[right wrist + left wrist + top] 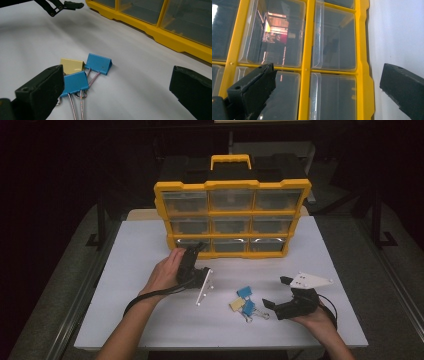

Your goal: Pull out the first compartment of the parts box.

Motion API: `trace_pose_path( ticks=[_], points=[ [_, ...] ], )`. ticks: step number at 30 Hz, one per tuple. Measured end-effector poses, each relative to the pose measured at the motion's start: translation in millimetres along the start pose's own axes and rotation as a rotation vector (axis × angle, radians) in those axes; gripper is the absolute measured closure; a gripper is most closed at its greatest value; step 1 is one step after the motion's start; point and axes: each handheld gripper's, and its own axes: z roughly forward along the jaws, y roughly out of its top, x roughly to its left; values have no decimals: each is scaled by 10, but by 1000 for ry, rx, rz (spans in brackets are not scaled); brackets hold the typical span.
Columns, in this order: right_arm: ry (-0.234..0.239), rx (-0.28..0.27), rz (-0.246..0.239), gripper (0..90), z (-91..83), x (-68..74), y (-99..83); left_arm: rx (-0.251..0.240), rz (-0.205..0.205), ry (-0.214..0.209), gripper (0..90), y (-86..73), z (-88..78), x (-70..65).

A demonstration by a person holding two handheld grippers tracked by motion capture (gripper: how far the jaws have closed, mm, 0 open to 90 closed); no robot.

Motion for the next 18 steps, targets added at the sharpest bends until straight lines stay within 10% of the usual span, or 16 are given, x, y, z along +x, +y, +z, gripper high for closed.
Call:
trace_pose_path(
  ticks=[18],
  points=[
    [0, 4, -1, 0, 7, 2, -1, 14, 13, 33, 2, -31, -50, 105]
  ],
)
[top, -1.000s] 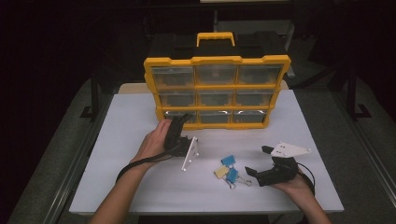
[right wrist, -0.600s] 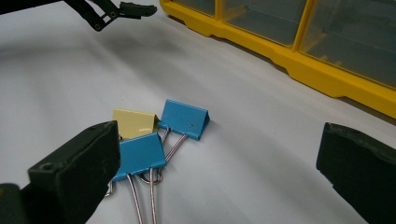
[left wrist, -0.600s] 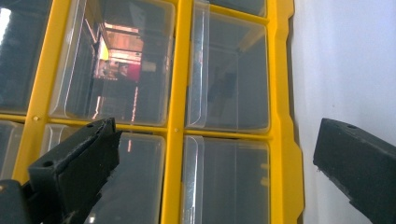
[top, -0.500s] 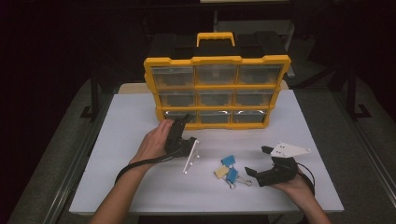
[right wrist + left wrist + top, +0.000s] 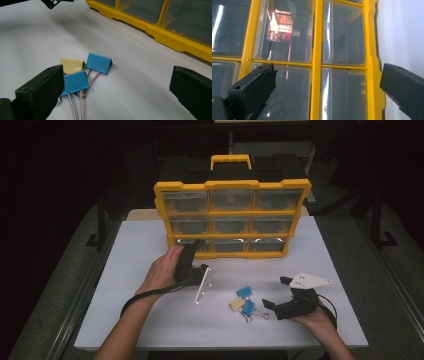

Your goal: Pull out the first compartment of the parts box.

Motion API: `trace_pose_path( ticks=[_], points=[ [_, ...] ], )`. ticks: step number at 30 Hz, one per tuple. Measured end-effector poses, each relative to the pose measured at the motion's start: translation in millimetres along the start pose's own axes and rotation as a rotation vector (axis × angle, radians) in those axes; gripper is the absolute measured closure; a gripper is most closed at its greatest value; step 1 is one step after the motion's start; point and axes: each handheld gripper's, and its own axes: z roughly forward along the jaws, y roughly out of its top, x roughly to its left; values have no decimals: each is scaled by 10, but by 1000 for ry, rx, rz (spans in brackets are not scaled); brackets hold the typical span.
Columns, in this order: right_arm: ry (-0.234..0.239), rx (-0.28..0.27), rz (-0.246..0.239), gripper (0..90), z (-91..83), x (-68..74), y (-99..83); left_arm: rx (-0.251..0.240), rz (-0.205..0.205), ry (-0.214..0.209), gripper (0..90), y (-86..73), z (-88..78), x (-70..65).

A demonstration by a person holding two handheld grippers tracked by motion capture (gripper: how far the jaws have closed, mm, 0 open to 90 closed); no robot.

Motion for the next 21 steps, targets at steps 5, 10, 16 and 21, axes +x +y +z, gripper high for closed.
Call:
trace_pose_path(
  ticks=[5, 10, 16, 21],
  points=[
    [1, 1, 0, 0, 0, 2, 0, 7, 7, 7, 3, -5, -29, 48],
    [0, -1, 1, 0, -2, 1, 0, 0, 4, 16, 2, -12, -45, 81],
    [0, -1, 3, 0, -4, 3, 0, 13, 16, 27, 3, -25, -68, 143],
    [0, 0, 3, 0, -5, 2, 0, 16, 20, 38, 3, -24, -79, 185]
  ],
)
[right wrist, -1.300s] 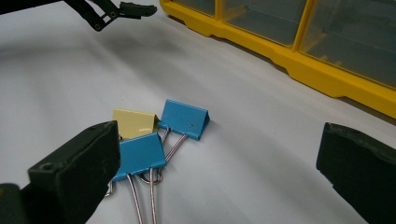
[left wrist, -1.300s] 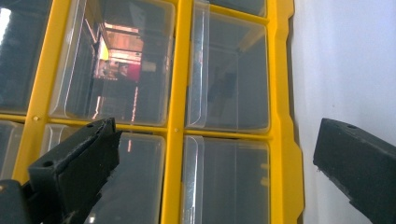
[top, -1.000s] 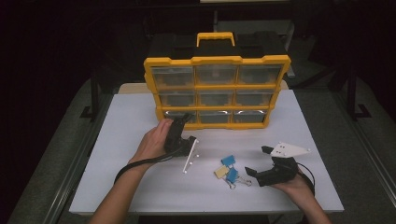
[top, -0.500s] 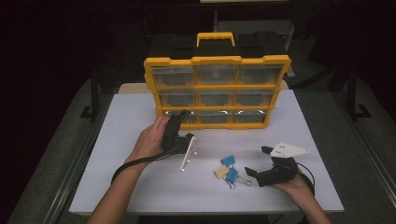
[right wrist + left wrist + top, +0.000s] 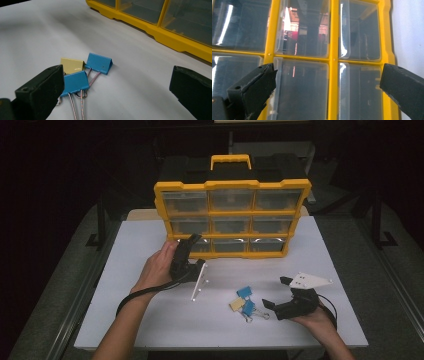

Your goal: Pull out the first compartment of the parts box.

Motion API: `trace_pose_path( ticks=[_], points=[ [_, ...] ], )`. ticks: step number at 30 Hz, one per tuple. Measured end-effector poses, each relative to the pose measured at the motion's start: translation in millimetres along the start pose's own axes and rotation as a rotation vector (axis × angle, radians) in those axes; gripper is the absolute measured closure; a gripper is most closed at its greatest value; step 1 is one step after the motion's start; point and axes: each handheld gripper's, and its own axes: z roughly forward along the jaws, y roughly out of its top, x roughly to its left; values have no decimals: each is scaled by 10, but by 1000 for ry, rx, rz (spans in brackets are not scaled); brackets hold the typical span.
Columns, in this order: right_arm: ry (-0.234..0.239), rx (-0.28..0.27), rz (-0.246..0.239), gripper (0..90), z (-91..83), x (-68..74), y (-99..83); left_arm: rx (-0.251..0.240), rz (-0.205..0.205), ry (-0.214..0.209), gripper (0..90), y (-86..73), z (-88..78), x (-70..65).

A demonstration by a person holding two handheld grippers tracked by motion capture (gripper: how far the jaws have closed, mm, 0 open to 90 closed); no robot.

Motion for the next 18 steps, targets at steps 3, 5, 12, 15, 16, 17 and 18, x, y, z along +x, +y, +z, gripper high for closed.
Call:
trace_pose_path(
  ticks=[3, 5, 12, 15, 16, 17, 18],
  points=[
    [-2, -7, 0, 0, -8, -10, 1, -6, 1, 6, 3, 5, -5, 34],
    [-3, -7, 0, 0, -10, -11, 0, 4, 11, 7, 3, 4, -14, 56],
    [-4, -5, 2, 0, -13, -17, -3, -6, 5, 19, 3, -8, -3, 121],
    [-4, -5, 2, 0, -12, -17, -3, -8, 6, 29, 3, -6, 0, 164],
    [-5, -4, 2, 0, -11, -16, -3, -18, -2, 35, 3, -6, 5, 171],
    [-4, -4, 0, 0, -8, -15, -3, -20, -3, 36, 3, -5, 5, 187],
    [-4, -4, 0, 0, -8, -15, -3, -18, -2, 39, 3, -5, 0, 204]
  ],
)
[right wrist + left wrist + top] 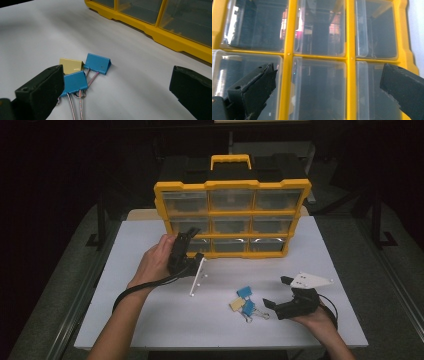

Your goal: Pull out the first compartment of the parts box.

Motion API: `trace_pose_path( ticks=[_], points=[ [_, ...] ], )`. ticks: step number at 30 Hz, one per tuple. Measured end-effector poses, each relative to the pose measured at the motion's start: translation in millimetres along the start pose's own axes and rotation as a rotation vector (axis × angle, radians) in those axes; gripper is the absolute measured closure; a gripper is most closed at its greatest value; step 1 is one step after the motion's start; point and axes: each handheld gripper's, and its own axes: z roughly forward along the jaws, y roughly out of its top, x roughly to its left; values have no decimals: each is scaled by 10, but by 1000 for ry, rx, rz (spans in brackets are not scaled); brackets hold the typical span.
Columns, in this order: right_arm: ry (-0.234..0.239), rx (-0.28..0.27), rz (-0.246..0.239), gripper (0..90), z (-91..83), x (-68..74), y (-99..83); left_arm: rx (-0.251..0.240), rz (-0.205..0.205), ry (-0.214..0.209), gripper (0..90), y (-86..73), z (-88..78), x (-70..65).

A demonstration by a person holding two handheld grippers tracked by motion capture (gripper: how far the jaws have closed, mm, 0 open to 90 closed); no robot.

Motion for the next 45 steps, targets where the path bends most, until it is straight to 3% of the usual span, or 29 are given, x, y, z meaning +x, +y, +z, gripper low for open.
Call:
trace_pose_path(
  ticks=[16, 37, 39, 40, 41, 45],
  points=[
    [2, 1, 1, 0, 3, 8, 2, -7, 17, 23, 5, 1, -3, 218],
    [5, 7, -6, 0, 11, 11, 0, 23, 23, 63, 6, -41, 16, 492],
    [5, 6, -5, 0, 11, 12, 1, 26, 27, 67, 6, -44, 16, 524],
    [5, 7, -6, 0, 10, 12, 1, 51, 55, 59, 6, -41, -1, 554],
    [5, 7, -5, 0, 11, 12, 1, 30, 33, 70, 6, -46, 15, 556],
    [5, 6, -5, 0, 10, 13, 1, 37, 49, 70, 6, -50, 11, 623]
  ],
)
